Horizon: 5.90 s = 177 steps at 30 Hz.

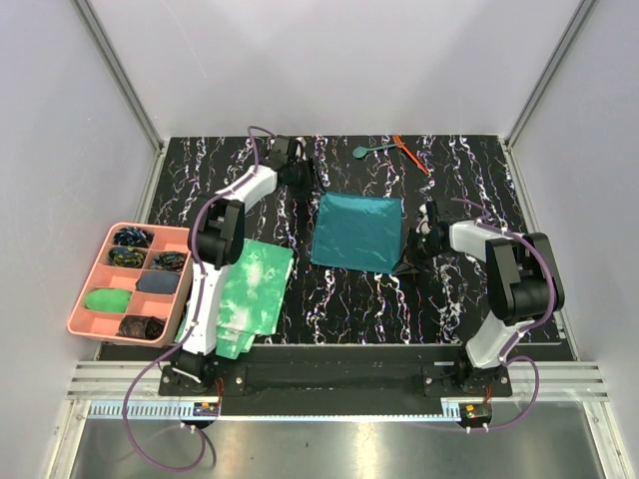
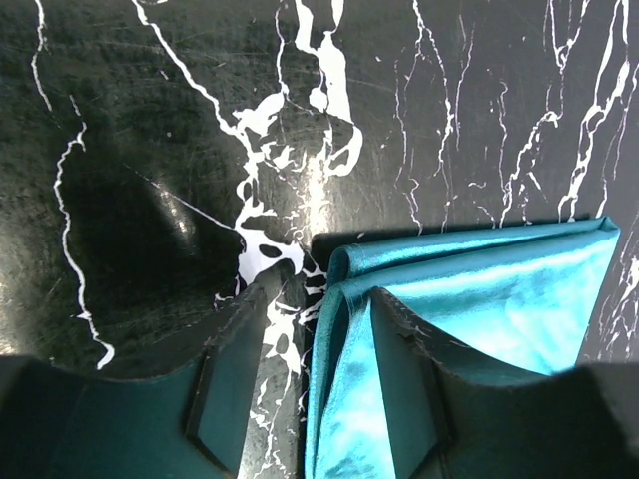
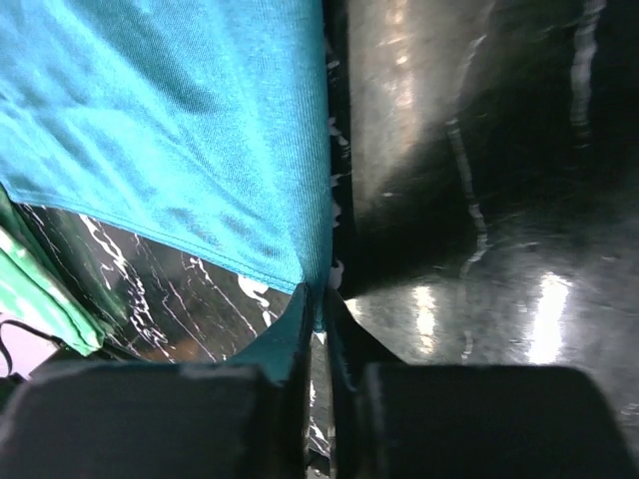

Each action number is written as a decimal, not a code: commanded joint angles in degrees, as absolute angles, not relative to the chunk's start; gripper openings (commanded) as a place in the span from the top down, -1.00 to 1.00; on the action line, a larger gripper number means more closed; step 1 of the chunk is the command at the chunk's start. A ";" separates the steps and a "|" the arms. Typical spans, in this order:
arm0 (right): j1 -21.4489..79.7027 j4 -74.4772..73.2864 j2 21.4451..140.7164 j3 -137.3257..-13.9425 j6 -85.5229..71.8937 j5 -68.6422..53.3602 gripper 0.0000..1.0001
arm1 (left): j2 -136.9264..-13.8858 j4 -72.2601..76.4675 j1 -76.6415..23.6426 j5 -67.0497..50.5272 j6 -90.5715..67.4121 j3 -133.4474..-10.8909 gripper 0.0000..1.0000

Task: Fold the napkin into a case and place the utensils inside
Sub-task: Rotate the square-folded napkin at the center of the board, then smooth out the square-folded napkin at the center of the board.

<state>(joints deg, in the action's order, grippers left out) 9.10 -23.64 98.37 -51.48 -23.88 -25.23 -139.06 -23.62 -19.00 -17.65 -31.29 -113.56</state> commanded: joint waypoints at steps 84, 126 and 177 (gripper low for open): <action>16.07 -25.06 82.96 -53.43 -29.53 -23.99 -0.13 | -93.60 -4.21 -32.71 -15.82 -48.53 -51.84 -0.26; 27.51 -17.23 93.87 -55.02 -33.93 -24.96 0.15 | -111.62 -6.68 -24.96 -17.58 -48.25 -71.02 0.40; 31.81 -16.88 97.29 -56.51 -34.10 -25.05 0.15 | -114.16 7.28 -18.99 -25.30 -58.70 -67.15 0.95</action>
